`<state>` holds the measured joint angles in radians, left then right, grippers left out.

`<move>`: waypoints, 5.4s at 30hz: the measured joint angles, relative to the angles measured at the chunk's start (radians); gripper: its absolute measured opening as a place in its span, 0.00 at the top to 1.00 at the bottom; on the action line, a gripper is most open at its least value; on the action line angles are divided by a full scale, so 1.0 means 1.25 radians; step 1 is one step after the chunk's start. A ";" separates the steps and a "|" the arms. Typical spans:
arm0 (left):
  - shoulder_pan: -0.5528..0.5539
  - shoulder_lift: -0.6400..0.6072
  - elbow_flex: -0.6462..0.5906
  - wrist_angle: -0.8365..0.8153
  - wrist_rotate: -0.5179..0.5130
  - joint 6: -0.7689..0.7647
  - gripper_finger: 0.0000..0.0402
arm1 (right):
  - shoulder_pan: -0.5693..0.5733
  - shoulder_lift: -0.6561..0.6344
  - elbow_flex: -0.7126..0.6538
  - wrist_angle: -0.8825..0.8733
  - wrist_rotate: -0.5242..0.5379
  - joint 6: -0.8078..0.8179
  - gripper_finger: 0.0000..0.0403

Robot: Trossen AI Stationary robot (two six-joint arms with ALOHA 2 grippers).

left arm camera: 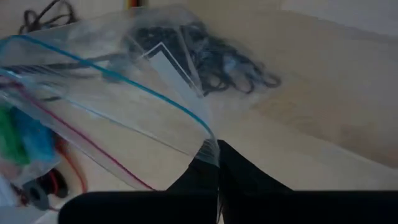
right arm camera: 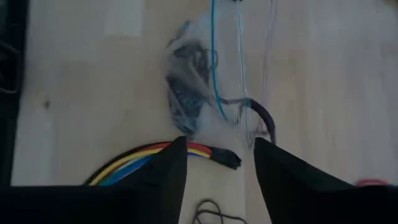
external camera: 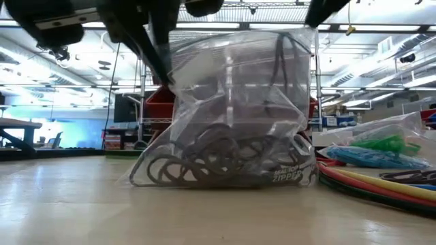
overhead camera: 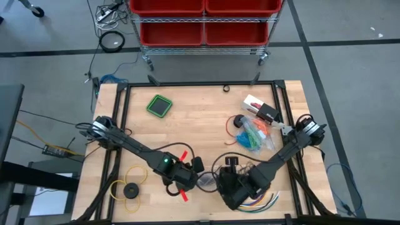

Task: Sort rubber bands
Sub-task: Put the black rubber band into the transparent zip bag

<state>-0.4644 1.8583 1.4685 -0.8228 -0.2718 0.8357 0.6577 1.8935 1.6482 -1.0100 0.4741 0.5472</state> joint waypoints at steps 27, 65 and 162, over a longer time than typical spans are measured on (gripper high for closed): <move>-0.007 0.007 -0.001 0.012 0.009 -0.023 1.00 | 0.029 -0.025 -0.220 0.017 0.110 0.188 0.75; -0.009 0.007 -0.001 0.014 0.010 -0.065 1.00 | -0.118 -0.216 -0.827 1.174 0.014 -0.125 0.64; -0.012 0.006 -0.001 0.019 0.017 -0.091 1.00 | -0.051 -0.370 -0.648 0.855 -0.044 -0.038 1.00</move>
<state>-0.4797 1.8664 1.4673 -0.7986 -0.2501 0.7219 0.5943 1.4311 0.8379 0.0593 0.4194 0.4998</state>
